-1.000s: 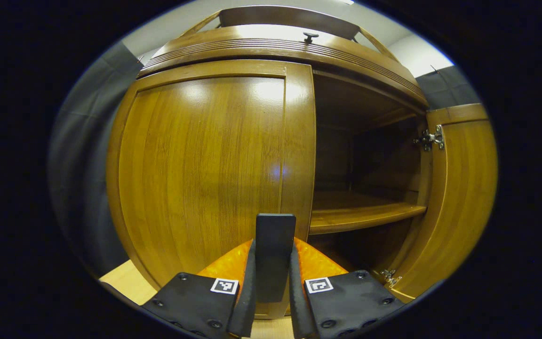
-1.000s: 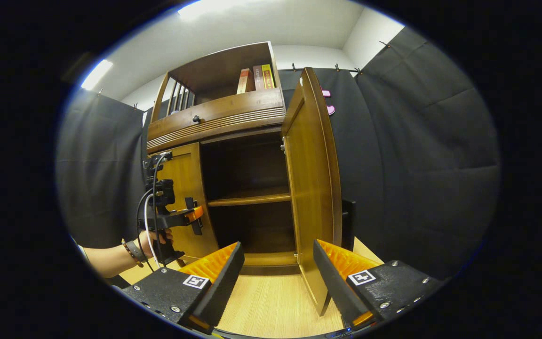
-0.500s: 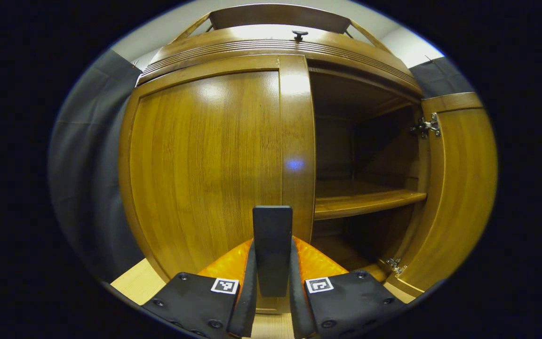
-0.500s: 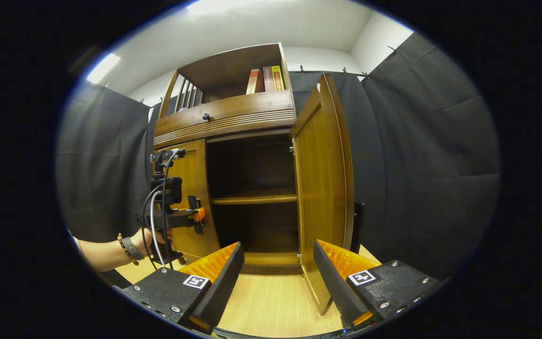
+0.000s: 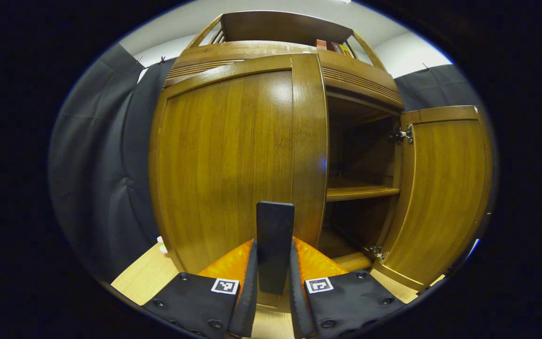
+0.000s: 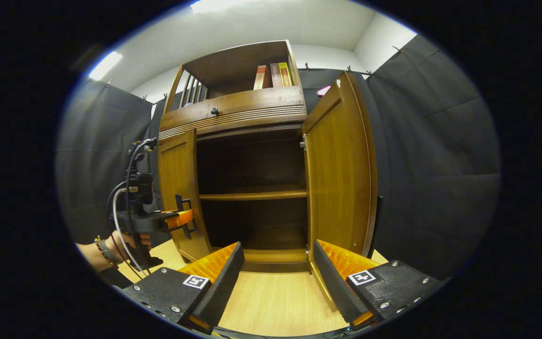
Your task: Open the right door of the double-door shoe cabinet with the right hand, and open the left door with the left hand.
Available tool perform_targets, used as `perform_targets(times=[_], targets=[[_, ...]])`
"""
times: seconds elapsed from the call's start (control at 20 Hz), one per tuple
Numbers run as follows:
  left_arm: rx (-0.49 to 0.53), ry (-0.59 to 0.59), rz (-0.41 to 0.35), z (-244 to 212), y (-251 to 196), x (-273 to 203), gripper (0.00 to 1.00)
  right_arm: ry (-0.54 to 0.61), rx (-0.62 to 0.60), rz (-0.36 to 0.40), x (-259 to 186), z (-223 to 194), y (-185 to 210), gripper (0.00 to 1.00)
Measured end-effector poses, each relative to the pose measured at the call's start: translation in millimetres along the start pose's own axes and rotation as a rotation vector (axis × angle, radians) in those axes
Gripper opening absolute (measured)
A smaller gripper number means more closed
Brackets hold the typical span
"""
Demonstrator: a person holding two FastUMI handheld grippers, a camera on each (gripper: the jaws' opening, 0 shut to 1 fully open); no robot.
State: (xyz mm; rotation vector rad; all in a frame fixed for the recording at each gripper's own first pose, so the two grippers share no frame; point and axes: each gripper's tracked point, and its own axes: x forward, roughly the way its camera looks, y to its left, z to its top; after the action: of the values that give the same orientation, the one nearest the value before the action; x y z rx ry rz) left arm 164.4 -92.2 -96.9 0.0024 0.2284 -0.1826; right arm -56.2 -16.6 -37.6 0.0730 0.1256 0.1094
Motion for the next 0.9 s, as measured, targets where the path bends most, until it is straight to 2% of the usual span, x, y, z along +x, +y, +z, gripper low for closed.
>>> perform_targets(times=[0.2,0.3,0.35,0.4,0.75,0.85,0.9], targets=[[-0.03,0.029,0.012,-2,0,1,0.39,-0.002,-0.003,0.024,10,0,11,0.92],[-0.041,0.032,0.018,0,1,1,0.36,0.001,-0.008,0.036,13,-2,17,0.92],[-0.046,0.03,0.022,0,1,0,0.36,0.001,-0.008,0.041,15,-2,21,0.96],[-0.048,0.029,0.026,1,1,1,0.36,0.0,-0.004,0.048,18,-4,25,0.92],[-0.048,0.022,0.058,1,4,2,0.37,0.001,-0.003,0.098,25,-6,56,0.92],[-0.039,0.019,0.048,9,5,1,0.3,0.007,-0.01,0.113,26,-8,65,0.92],[-0.031,0.013,0.047,12,6,0,0.28,0.013,-0.013,0.119,28,-10,70,1.0]])
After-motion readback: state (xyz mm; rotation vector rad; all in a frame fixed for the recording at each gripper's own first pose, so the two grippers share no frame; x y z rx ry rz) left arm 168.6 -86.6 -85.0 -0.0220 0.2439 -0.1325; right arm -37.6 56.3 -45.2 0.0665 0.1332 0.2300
